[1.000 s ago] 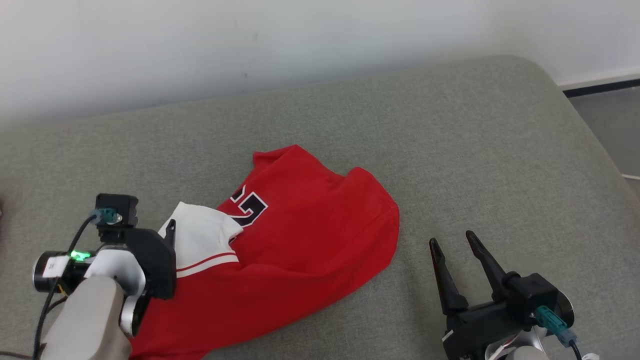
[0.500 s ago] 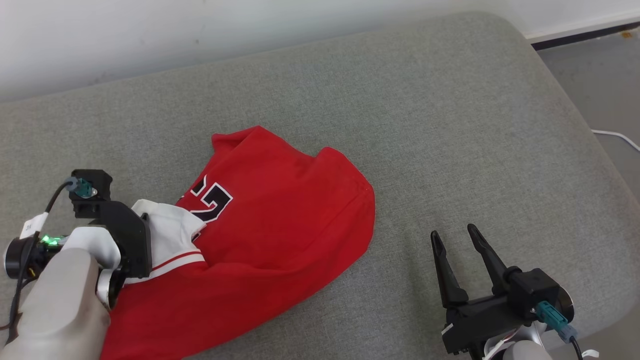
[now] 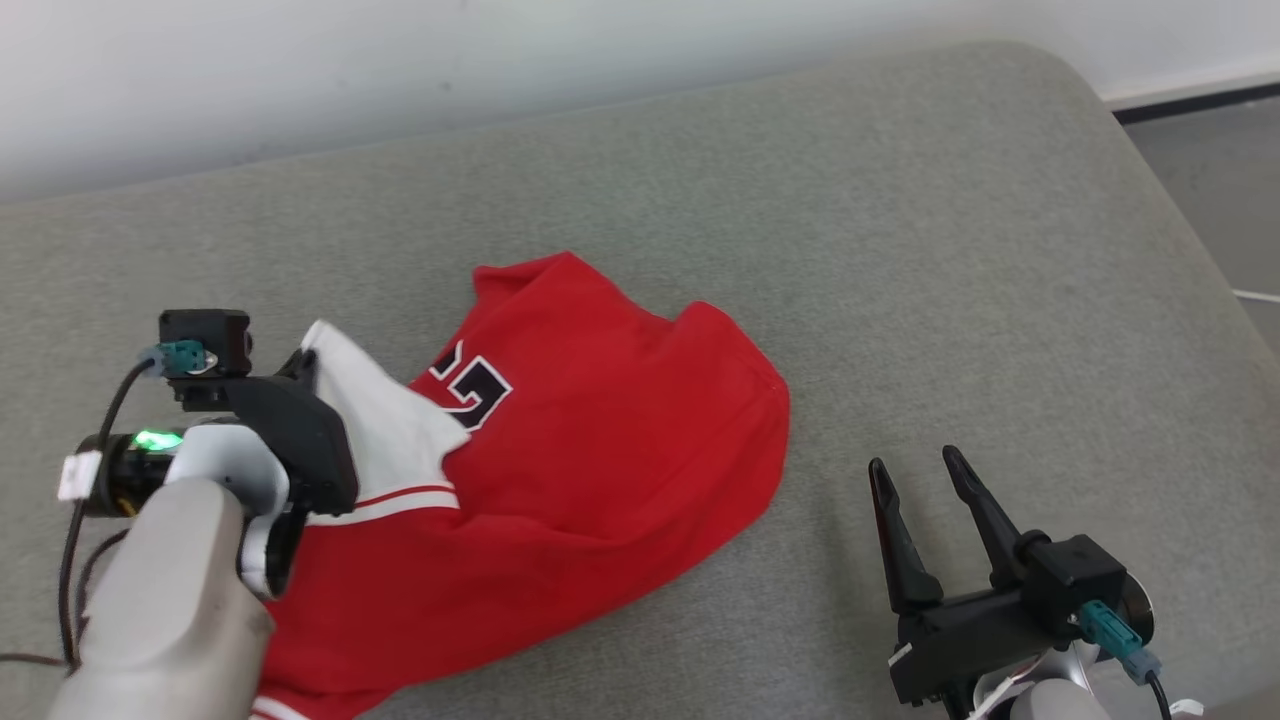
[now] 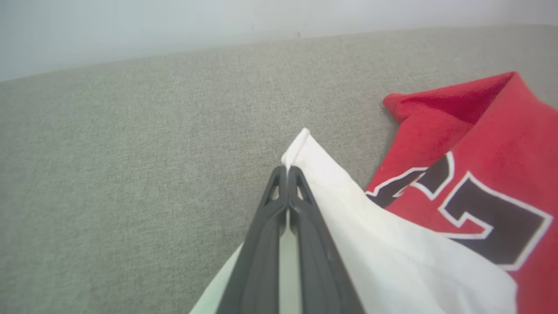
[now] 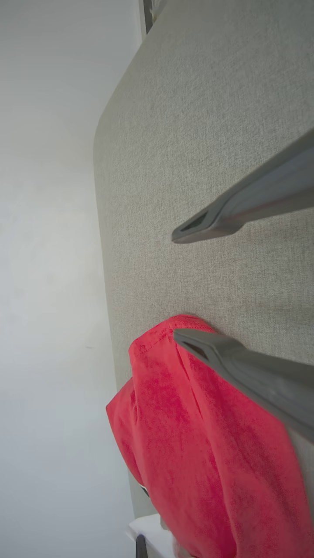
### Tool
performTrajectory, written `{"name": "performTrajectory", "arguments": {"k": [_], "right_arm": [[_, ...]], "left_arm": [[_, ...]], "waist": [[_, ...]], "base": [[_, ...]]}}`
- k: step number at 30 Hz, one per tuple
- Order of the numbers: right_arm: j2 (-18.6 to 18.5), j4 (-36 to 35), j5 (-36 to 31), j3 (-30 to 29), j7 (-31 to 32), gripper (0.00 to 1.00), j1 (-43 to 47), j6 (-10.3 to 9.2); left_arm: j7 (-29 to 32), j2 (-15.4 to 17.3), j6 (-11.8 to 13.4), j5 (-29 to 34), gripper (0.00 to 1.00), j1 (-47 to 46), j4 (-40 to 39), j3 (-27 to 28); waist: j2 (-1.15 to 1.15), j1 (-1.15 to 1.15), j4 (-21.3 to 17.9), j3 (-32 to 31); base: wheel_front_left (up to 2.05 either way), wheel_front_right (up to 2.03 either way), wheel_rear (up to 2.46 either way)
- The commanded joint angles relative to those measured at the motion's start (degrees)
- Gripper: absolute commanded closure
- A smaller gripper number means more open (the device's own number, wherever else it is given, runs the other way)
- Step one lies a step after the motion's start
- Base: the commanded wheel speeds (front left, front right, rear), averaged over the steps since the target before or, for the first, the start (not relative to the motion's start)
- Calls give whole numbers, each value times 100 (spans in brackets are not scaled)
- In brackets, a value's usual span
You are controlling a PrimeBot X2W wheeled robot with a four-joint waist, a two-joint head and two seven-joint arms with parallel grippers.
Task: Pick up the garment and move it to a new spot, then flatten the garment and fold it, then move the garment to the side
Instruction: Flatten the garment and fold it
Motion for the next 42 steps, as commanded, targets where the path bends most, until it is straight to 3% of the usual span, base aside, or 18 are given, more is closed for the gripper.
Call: {"name": "performTrajectory", "arguments": {"k": [1,4,9,13,17,24,25,26,36,42], "right_arm": [[-26,13,30,-2,-26,0,84,-12],[-47,15,33,-39,-16,0,160,-12],[-43,10,31,-66,21,0,273,-12],[-19,17,39,-51,44,0,389,-12],[-5,23,48,-67,76,0,483,-13],[17,21,60,-12,97,0,510,-13],[17,24,66,4,101,0,501,-13],[16,27,69,16,103,0,496,-13],[-20,61,118,44,105,0,554,-13],[-9,62,133,69,96,0,515,-13]], "left_arm": [[-214,-78,-43,-119,100,202,-237,45],[-456,-243,-165,-312,100,585,-911,64],[-279,-359,-262,-468,100,1432,-2147,-123],[249,-307,-93,-688,100,2555,-3697,-255],[939,-118,263,-747,100,3642,-4948,-402],[1725,136,488,-870,100,4632,-5581,-684],[1706,136,497,-857,53,4640,-5583,-684],[1701,149,520,-818,0,4646,-5540,-680],[1810,489,951,-544,0,4410,-5596,-235],[1730,817,999,-200,0,4105,-5010,-93]], "waist": [[-1,-1,223,-174],[-1,-1,434,-293],[-1,-1,697,-449],[-1,-1,864,-624],[-1,-1,1028,-761],[-1,-1,1186,-892],[-1,-1,1190,-902],[-1,-1,1192,-912],[-1,-1,1058,-1005],[-1,-1,991,-969]], "base": [[0,0,0],[0,0,0],[0,0,0],[0,0,0],[0,0,0],[0,0,0],[0,0,0],[0,0,0],[0,0,0],[0,0,0]]}}
